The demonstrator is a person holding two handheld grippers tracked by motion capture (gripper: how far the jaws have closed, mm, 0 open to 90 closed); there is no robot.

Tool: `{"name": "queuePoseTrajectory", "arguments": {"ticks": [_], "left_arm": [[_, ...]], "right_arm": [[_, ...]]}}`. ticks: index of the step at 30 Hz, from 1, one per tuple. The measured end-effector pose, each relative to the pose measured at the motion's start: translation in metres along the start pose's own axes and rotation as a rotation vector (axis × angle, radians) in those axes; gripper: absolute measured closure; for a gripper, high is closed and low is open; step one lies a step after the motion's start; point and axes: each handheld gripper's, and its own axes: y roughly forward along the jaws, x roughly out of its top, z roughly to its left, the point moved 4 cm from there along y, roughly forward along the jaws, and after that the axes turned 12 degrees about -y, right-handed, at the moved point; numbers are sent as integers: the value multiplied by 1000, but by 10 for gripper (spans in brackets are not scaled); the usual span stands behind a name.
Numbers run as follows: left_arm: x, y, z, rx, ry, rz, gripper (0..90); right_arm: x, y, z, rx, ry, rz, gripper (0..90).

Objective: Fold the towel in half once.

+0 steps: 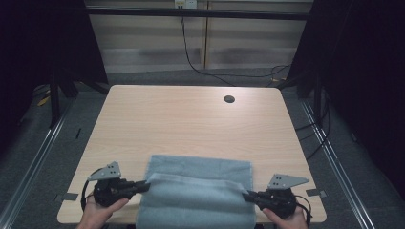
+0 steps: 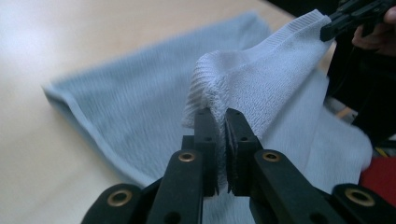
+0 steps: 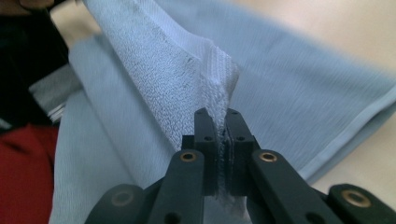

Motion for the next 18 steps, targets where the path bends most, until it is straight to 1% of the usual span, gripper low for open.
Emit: {"name": "queuePoseTrajectory", "arguments": {"ticks": [1,2,3,4,5,6,7,8,9,10,11,12,13,14,15,16,17,18], "left_arm": [[0,0,0,0,0,0,850],[-12,10,4,26,-3,60,850],[-12,10,4,26,-3,60,850],[-17,16,7,31,-10,92,850],[-18,19,11,40,-15,102,850],[-18,22,15,40,-22,105,850],[-17,24,18,35,-34,105,850],[-14,26,22,47,-38,98,850],[-11,28,25,67,-38,82,850],[-8,30,29,76,-41,79,851],[-3,32,34,88,-42,70,852],[3,35,40,112,-38,56,852],[9,39,47,126,-31,46,852],[16,42,55,141,-39,29,852],[24,46,64,143,-55,23,853],[24,46,64,143,-55,23,852],[39,55,79,158,-61,5,852],[47,58,86,165,-58,8,851]], "right_arm": [[-6,6,2,1,15,25,866],[-12,12,2,15,25,44,865],[-18,20,1,13,18,81,865],[-20,25,0,7,12,118,866],[-20,27,-3,19,21,115,866],[-19,29,-7,15,23,111,866],[-18,32,-11,20,32,123,867],[-18,36,-16,27,42,121,869],[-16,38,-20,21,45,115,870],[-13,42,-24,6,28,122,871],[-10,45,-28,-21,9,131,871],[-6,49,-34,-36,5,135,871],[-2,54,-41,-43,5,136,871],[2,59,-49,-53,7,138,871],[6,63,-57,-67,10,139,871],[11,68,-65,-76,10,143,871],[15,72,-73,-95,19,148,871],[19,77,-81,-104,17,144,871]]}}
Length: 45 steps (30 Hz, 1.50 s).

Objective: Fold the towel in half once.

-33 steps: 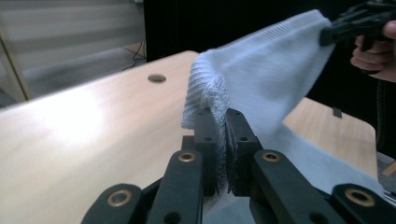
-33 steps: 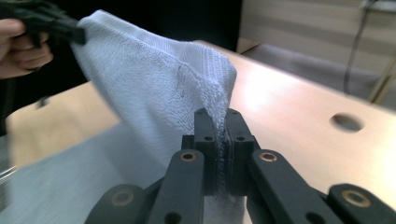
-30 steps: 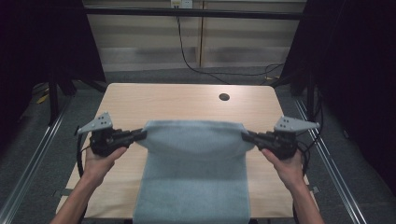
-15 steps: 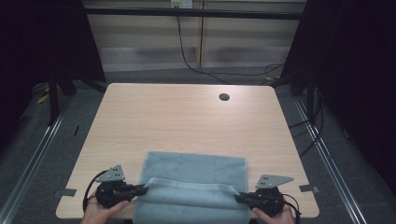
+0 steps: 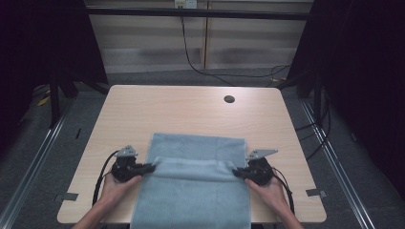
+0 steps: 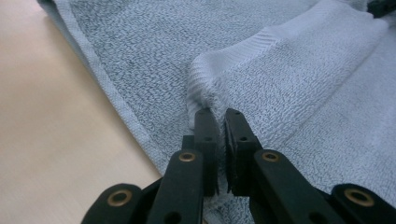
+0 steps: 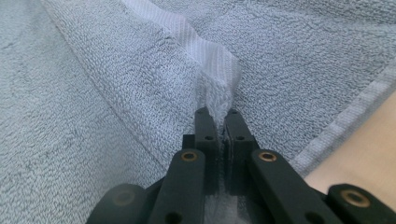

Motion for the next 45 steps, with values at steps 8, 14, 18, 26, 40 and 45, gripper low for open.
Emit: {"name": "queuePoseTrajectory", "arguments": {"ticks": [8,14,18,26,40,45], "left_arm": [[42,28,34,70,-26,-59,852],[59,39,47,102,-64,-88,851],[77,50,61,112,-88,-99,851],[92,51,58,107,-95,-110,853],[112,-83,-31,-17,80,-310,851],[83,-103,-50,-78,86,-319,851]], "right_arm": [[39,38,-63,-80,35,17,870],[58,58,-90,-142,66,8,871],[65,67,-106,-168,118,-13,870],[76,65,-121,-199,128,-13,870],[132,-85,-62,-175,-56,-359,869],[114,-115,-20,-140,-126,-374,869]]}}
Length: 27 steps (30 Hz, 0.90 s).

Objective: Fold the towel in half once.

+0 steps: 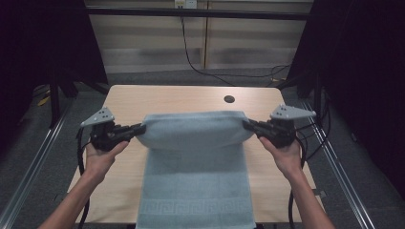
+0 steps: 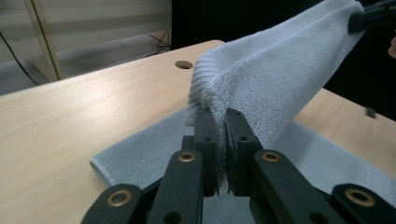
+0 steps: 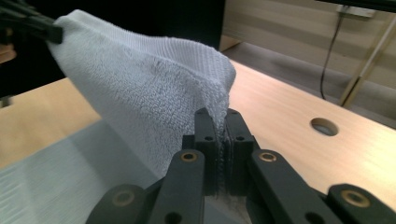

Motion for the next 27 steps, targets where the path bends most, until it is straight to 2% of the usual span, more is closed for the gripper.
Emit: {"name": "queuePoseTrajectory", "arguments": {"ticks": [2,3,4,5,6,10,11,12,14,17,19,21,22,25,26,27], "left_arm": [[-14,-7,-5,5,3,7,850],[-23,-9,-9,-8,-3,11,850],[-23,-9,-9,-8,-3,11,849],[-40,-9,-12,-3,7,27,846],[-50,-8,-12,-12,-7,40,846],[-94,-3,-14,-31,-21,109,840],[-94,-3,-14,-31,-21,109,836],[-111,-6,-14,-32,-21,135,831],[-125,-5,-15,-27,-12,199,825],[-137,-6,-19,-41,-23,240,826],[-144,-7,-24,-52,-8,261,814],[-149,-10,-26,-30,7,279,782],[-152,-12,-27,-36,-4,284,767],[-155,-22,-33,-62,6,277,745],[-156,-26,-34,-65,5,274,722],[-157,-30,-36,-87,-7,260,697]], "right_arm": [[-9,-12,16,24,-6,0,868],[-15,-16,24,37,-10,1,868],[-15,-16,24,37,-10,1,868],[-30,-20,40,42,-22,30,867],[-40,-20,46,49,-19,42,866],[-81,-18,66,93,28,84,860],[-81,-18,66,93,28,84,860],[-99,-19,76,104,32,121,844],[-113,-21,86,98,17,193,836],[-127,-27,100,122,26,215,831],[-133,-32,107,132,49,214,810],[-140,-36,114,150,47,242,760],[-143,-38,117,156,47,252,738],[-149,-51,122,169,97,260,714],[-150,-57,123,170,117,243,696],[-151,-61,124,175,135,226,697]]}}
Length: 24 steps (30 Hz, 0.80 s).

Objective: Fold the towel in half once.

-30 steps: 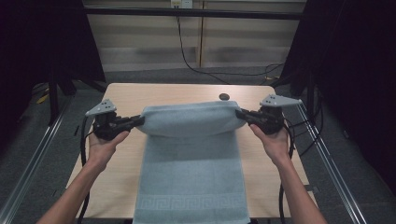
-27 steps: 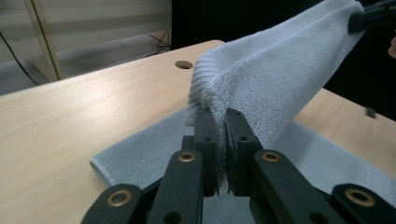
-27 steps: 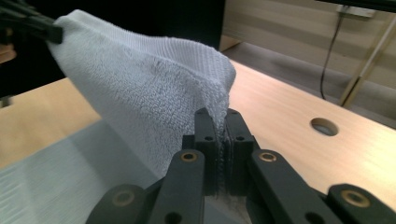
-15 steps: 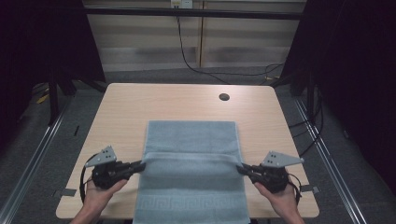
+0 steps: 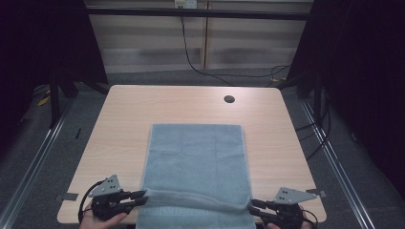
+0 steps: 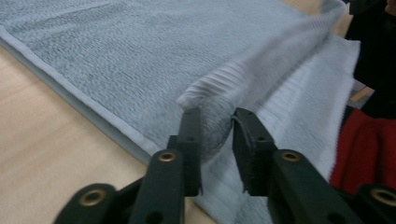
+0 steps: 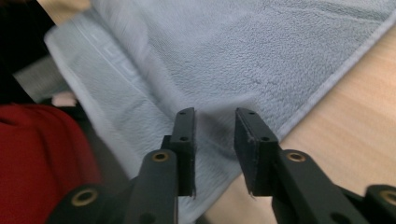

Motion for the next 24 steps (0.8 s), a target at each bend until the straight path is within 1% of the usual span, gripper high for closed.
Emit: {"name": "queuePoseTrajectory", "arguments": {"ticks": [1,3,4,5,6,7,8,10,11,12,13,14,15,16,17,18,19,20,22,24], "left_arm": [[-1,-4,-1,-11,-1,-11,701],[0,-11,-1,-5,-9,-47,664],[2,-13,0,-3,-13,-57,633],[5,-13,3,6,-11,-65,626],[5,-13,3,6,-11,-65,625],[12,-10,9,19,-13,-65,624],[17,-7,14,32,-11,-65,620],[27,3,25,47,-27,-49,606],[27,3,25,47,-27,-49,597],[38,14,37,80,-32,-39,596],[38,14,37,80,-32,-39,592],[50,26,48,78,-58,-21,582],[56,31,53,97,-48,-24,573],[62,36,57,121,-35,-30,574],[67,42,63,122,-43,-24,575],[73,47,68,120,-61,-25,575],[78,52,72,121,-64,-22,575],[82,58,77,124,-59,-11,577],[88,69,85,141,-49,-14,590],[89,79,93,145,-69,-17,590]], "right_arm": [[-2,-3,2,5,9,-6,695],[-4,-7,5,0,-1,-12,683],[-3,-7,4,-1,2,-17,679],[0,-6,1,-9,0,-25,667],[3,-4,-2,-14,-2,-37,662],[7,-2,-5,-18,-6,-42,659],[11,2,-9,-22,-15,-43,648],[20,10,-18,-27,-18,-56,636],[20,10,-18,-27,-18,-56,636],[30,22,-27,-22,-25,-51,618],[35,28,-32,-21,-34,-51,606],[39,35,-38,-7,-29,-49,579],[43,42,-43,-2,-24,-39,558],[47,49,-48,-12,-26,-29,559],[50,56,-53,-2,-28,-20,559],[52,63,-59,5,-31,-7,559],[55,69,-64,-3,-36,8,558],[58,76,-69,-2,-45,16,558],[66,87,-79,0,-33,23,552],[72,98,-90,-7,-38,25,551]]}}
